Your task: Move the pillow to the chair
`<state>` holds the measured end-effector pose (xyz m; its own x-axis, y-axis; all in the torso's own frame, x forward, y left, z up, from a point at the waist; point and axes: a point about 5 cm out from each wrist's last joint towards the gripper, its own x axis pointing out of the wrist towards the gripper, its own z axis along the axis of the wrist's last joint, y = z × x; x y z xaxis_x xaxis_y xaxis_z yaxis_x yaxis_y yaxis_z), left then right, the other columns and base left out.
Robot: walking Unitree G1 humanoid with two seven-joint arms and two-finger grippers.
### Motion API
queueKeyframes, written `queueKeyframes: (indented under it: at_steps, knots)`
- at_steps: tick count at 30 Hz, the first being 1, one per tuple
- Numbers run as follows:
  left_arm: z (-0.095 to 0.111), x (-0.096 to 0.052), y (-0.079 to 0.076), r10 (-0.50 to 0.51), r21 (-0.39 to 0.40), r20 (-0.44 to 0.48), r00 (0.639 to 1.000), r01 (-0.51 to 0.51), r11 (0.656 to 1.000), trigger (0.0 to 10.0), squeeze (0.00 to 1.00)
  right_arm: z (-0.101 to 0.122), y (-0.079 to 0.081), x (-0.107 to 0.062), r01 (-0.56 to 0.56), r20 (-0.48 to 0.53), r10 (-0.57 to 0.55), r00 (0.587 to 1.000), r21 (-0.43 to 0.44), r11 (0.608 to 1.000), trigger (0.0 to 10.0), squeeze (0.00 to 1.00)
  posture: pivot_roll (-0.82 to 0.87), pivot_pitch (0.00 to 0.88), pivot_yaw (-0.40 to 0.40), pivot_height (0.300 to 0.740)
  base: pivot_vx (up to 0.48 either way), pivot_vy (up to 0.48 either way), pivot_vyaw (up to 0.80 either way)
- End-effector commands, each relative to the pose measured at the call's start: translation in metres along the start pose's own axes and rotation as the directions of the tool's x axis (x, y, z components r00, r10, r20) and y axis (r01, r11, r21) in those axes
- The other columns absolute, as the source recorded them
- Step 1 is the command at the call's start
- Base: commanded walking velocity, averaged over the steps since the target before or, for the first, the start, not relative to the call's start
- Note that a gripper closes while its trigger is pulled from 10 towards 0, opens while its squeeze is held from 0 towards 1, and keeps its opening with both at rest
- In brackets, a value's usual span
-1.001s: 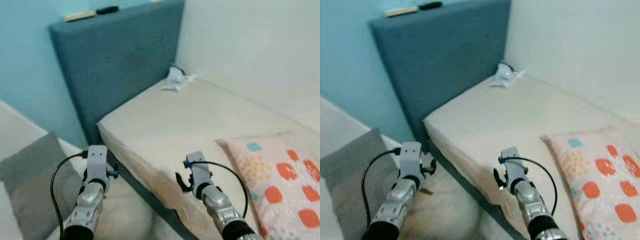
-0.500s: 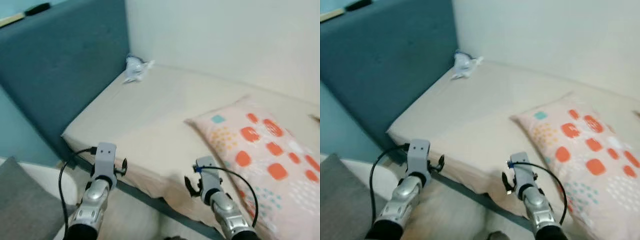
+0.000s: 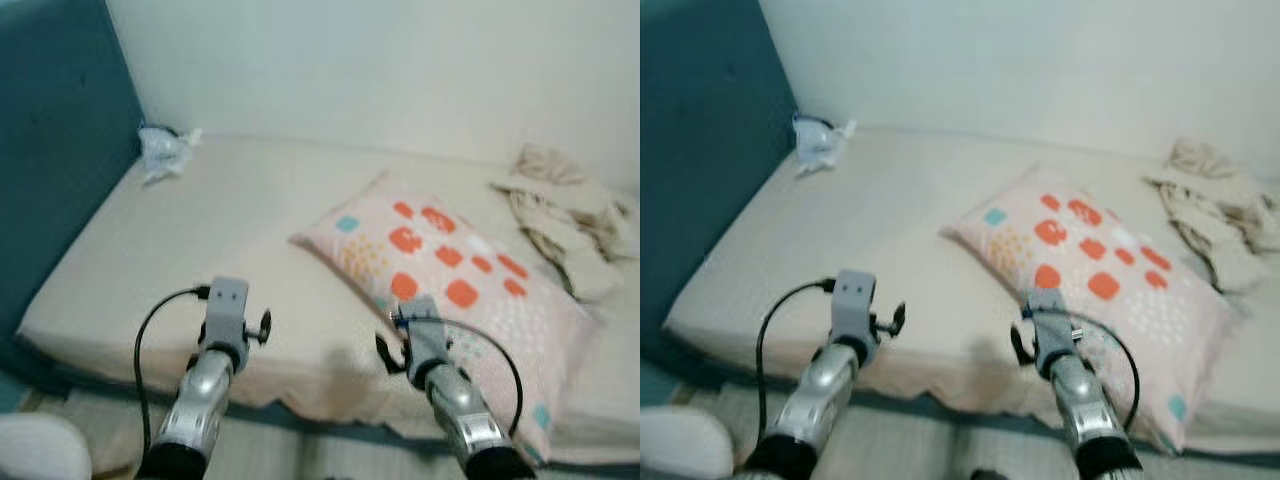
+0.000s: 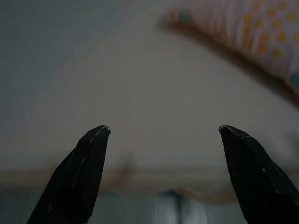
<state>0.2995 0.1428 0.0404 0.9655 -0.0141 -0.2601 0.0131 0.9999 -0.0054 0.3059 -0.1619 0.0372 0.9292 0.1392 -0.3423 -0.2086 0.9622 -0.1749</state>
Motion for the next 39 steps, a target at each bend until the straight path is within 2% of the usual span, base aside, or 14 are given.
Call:
queueKeyframes:
  at_steps: [1,5,16,23,24,27,31,36,37,39]
  knots:
    - [-0.011,-0.003,0.002,0.021,-0.017,-0.055,0.998,-0.022,1.0,10.0,0.0,-0.012,0.0,-0.004,-0.005,-0.041,0.004,0.999,-0.007,1.0,10.0,0.0,-0.11,0.146,-0.022,0.74,0.0,0.0,-0.8]
    - [-0.013,-0.005,-0.004,0.045,-0.036,-0.05,0.998,-0.047,0.998,10.0,0.0,-0.002,-0.002,-0.004,-0.046,0.002,0.046,0.999,-0.063,0.997,10.0,0.0,-0.14,0.149,-0.077,0.74,0.0,0.0,-0.8]
    - [-0.015,-0.008,-0.014,0.07,-0.053,-0.039,0.997,-0.072,0.996,10.0,0.0,-0.005,-0.012,-0.007,-0.086,-0.027,0.084,0.996,-0.121,0.989,10.0,0.0,-0.14,0.145,-0.13,0.74,0.0,0.0,-0.8]
    - [-0.008,-0.007,-0.004,0.105,-0.028,0.001,0.995,-0.104,0.994,10.0,0.0,-0.004,-0.013,-0.006,-0.074,-0.017,0.073,0.997,-0.112,0.991,10.0,0.0,-0.11,0.134,-0.098,0.74,0.0,0.0,-0.8]
    - [-0.005,-0.006,-0.001,0.111,-0.015,0.012,0.994,-0.111,0.994,10.0,0.0,-0.003,-0.013,-0.005,-0.064,-0.007,0.064,0.998,-0.101,0.993,10.0,0.0,-0.09,0.131,-0.075,0.74,0.0,0.0,-0.8]
    - [0.003,-0.002,0.007,0.13,0.021,0.036,0.991,-0.131,0.991,10.0,0.0,0.001,-0.008,-0.004,-0.046,0.03,0.048,0.998,-0.061,0.997,10.0,0.0,-0.07,0.125,-0.045,0.74,0.0,0.0,-0.8]
    - [0.013,0.001,0.02,0.145,0.068,0.056,0.988,-0.149,0.987,10.0,0.0,0.002,0.008,0.001,-0.049,0.052,0.049,0.997,-0.013,0.999,10.0,0.0,-0.01,0.112,0.014,0.74,0.0,0.0,-0.8]
    - [0.017,0.003,0.029,0.146,0.057,0.06,0.987,-0.149,0.987,10.0,0.0,0.003,0.015,0.003,-0.048,0.062,0.046,0.997,0.04,0.998,10.0,0.0,0.0,0.104,0.039,0.74,0.0,0.0,-0.48]
    - [0.017,0.003,0.033,0.15,0.018,0.055,0.987,-0.151,0.988,10.0,0.0,0.005,0.019,0.004,-0.059,0.07,0.055,0.996,0.054,0.997,10.0,0.0,0.0,0.104,0.041,0.74,0.0,0.0,0.0]
    - [0.017,0.004,0.034,0.14,-0.007,0.046,0.989,-0.14,0.99,10.0,0.0,0.005,0.022,0.005,-0.084,0.063,0.081,0.995,0.057,0.995,10.0,0.0,-0.01,0.104,0.038,0.74,0.0,0.0,0.0]
